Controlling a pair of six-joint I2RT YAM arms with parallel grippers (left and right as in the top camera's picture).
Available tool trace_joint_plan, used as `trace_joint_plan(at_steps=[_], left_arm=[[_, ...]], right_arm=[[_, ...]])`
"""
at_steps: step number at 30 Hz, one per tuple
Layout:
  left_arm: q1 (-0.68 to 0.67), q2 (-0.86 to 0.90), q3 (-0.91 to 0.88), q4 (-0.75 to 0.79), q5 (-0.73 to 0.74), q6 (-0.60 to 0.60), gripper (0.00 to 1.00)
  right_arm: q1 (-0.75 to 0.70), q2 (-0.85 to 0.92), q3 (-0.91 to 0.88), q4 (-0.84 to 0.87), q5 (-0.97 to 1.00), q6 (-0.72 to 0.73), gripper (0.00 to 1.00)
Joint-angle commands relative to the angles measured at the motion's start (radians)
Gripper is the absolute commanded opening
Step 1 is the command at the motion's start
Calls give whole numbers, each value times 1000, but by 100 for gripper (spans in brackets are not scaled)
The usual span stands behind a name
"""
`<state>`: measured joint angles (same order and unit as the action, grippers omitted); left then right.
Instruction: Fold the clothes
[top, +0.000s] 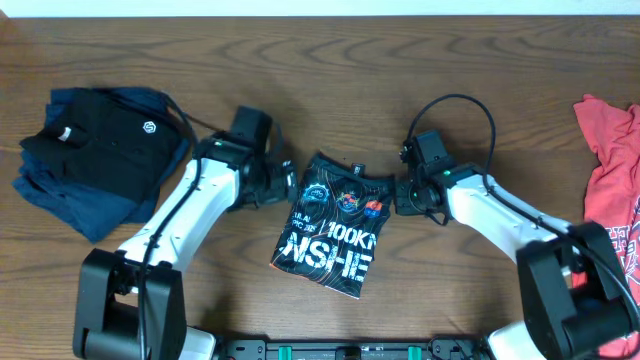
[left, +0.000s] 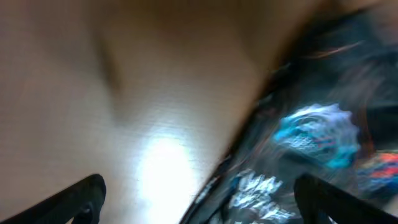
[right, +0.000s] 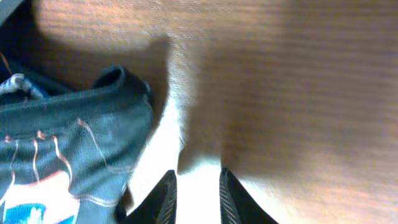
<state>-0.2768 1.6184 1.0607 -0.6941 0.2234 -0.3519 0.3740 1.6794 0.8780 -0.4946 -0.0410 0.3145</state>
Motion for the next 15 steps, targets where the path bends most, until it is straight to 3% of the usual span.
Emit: trace_joint_plan(at_steps=[1, 3, 4, 8, 11, 15], left_arm=[[22, 9, 3, 59, 255, 217, 98], [29, 16, 3, 106, 329, 280, 98], [30, 21, 3, 129, 346, 296, 98], [32, 42, 3, 194, 401, 351, 98], [32, 69, 3, 214, 478, 397, 98], [32, 134, 3, 236, 472, 397, 98]], right_arm=[[-11, -106, 16, -37, 45, 6, 26], [-17, -169, 16, -85, 44, 6, 47], [-21, -195, 16, -103, 44, 6, 68], [-28, -296, 16, -164, 42, -5, 96], [-28, -352, 16, -202, 37, -34, 99], [-28, -384, 16, -256, 37, -43, 99]])
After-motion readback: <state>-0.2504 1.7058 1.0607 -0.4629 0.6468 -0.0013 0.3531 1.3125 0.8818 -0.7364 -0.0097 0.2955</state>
